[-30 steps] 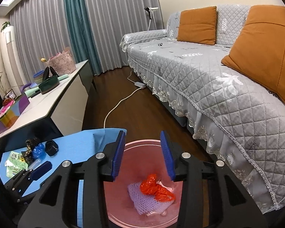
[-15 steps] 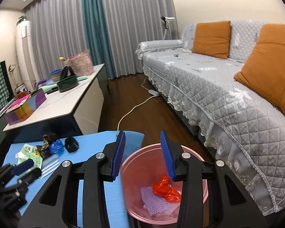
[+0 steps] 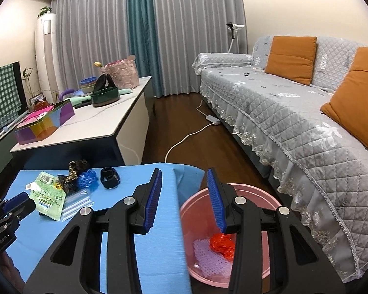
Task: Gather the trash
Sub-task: 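Move both open tools back over the table toward the remaining trash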
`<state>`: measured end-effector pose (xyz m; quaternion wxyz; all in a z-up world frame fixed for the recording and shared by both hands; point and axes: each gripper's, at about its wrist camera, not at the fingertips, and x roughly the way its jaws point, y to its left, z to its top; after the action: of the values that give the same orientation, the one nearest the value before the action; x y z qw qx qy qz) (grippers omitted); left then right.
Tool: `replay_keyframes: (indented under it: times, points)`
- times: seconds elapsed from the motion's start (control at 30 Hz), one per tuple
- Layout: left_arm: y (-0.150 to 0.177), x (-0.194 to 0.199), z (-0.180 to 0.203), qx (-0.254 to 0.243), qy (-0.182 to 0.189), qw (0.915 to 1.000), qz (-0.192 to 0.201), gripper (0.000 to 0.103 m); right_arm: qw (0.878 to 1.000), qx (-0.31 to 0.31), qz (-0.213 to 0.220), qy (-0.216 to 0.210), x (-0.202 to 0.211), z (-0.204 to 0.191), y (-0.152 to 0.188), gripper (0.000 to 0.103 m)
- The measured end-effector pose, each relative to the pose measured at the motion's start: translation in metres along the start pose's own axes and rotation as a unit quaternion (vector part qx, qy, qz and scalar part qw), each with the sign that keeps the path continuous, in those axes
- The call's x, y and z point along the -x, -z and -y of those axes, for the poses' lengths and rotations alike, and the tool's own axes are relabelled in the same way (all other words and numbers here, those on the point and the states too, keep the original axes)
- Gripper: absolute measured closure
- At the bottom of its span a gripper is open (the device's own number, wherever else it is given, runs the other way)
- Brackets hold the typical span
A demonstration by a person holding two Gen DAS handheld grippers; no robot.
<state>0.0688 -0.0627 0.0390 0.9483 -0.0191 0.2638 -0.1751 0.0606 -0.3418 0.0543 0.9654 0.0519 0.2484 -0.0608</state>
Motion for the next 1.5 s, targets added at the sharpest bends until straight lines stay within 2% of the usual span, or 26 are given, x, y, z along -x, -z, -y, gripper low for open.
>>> replay_keyframes:
  times: [0.5,0.9,1.33,1.4,1.43,1.5]
  points:
    - [0.019,0.007,-0.063,0.049,-0.053,0.9974,-0.009,0.067,0.999,0.022,-0.01,-0.032,-0.019,-0.045,0.0,0.064]
    - [0.03,-0.007,-0.108,0.108,-0.106,0.9883,-0.02,0.067,0.997,0.052,-0.031,-0.051,-0.05,-0.079,0.008,0.064]
    - [0.04,-0.043,-0.122,0.136,-0.114,0.9834,-0.04,0.067,0.993,0.045,-0.062,-0.087,-0.099,-0.104,0.017,0.064]
    - [0.041,-0.046,-0.121,0.134,-0.116,0.9834,-0.039,0.076,0.992,0.045,-0.071,-0.097,-0.108,-0.11,0.02,0.064]
    - [0.04,-0.048,-0.121,0.134,-0.116,0.9833,-0.039,0.088,0.99,0.045,-0.078,-0.105,-0.115,-0.113,0.02,0.063]
    - [0.039,-0.05,-0.122,0.133,-0.114,0.9839,-0.034,0.092,0.988,0.05,-0.088,-0.121,-0.124,-0.12,0.021,0.056]
